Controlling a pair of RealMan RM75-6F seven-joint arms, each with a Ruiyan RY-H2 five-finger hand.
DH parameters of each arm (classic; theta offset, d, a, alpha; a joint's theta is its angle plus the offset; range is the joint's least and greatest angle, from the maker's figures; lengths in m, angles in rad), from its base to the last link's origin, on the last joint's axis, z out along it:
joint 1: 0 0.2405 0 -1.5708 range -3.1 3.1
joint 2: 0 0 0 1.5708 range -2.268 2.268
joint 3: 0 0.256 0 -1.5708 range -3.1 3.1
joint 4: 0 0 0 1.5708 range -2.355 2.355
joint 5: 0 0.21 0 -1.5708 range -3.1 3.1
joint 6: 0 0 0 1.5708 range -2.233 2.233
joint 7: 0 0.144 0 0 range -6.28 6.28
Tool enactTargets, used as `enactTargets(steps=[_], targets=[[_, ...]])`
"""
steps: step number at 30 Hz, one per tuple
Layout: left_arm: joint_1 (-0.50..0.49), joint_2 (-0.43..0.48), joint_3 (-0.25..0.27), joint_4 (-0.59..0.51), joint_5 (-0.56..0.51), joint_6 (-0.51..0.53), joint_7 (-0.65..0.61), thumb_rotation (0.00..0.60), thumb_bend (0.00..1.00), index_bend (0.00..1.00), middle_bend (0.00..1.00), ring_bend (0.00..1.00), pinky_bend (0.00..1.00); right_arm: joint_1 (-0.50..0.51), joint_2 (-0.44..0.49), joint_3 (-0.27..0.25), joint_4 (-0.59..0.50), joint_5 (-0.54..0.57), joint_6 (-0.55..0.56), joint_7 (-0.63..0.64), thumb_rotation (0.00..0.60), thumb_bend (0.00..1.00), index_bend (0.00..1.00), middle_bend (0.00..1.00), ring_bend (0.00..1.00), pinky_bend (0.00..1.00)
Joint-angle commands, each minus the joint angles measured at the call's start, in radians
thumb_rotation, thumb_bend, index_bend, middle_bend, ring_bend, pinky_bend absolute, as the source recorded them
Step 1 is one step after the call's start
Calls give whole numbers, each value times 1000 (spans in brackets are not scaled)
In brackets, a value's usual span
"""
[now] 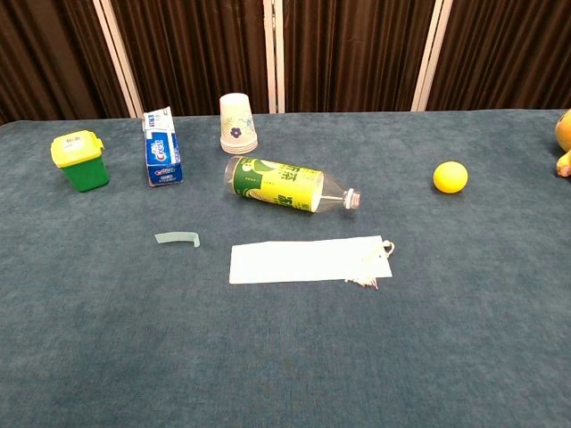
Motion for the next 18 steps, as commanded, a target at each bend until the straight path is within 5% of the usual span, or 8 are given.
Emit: enactTargets(steps=[1, 11, 15, 18], targets=[[-4, -3, 0, 1, -6, -10, 2, 600, 0, 0, 0, 0, 0, -1, 1, -3, -2, -2, -2, -1, 600, 0, 28, 0, 0, 0], [-139, -77, -59, 14, -76, -200, 50, 600, 0, 4, 0, 0, 0, 8, 4, -2, -6, 14, -30, 3, 600, 0, 28, 0, 0, 0], [-246, -145, -111, 44, -141, -333, 91, 600, 48, 164, 0, 0, 0, 17, 0, 8, 5, 41, -52, 1, 600, 0, 28, 0, 0, 0], [-316, -191, -138, 66, -189, -426, 106, 600, 177, 299, 0, 0, 0, 21, -5, 14, 15, 59, -65, -2, 600, 0, 28, 0, 0, 0]])
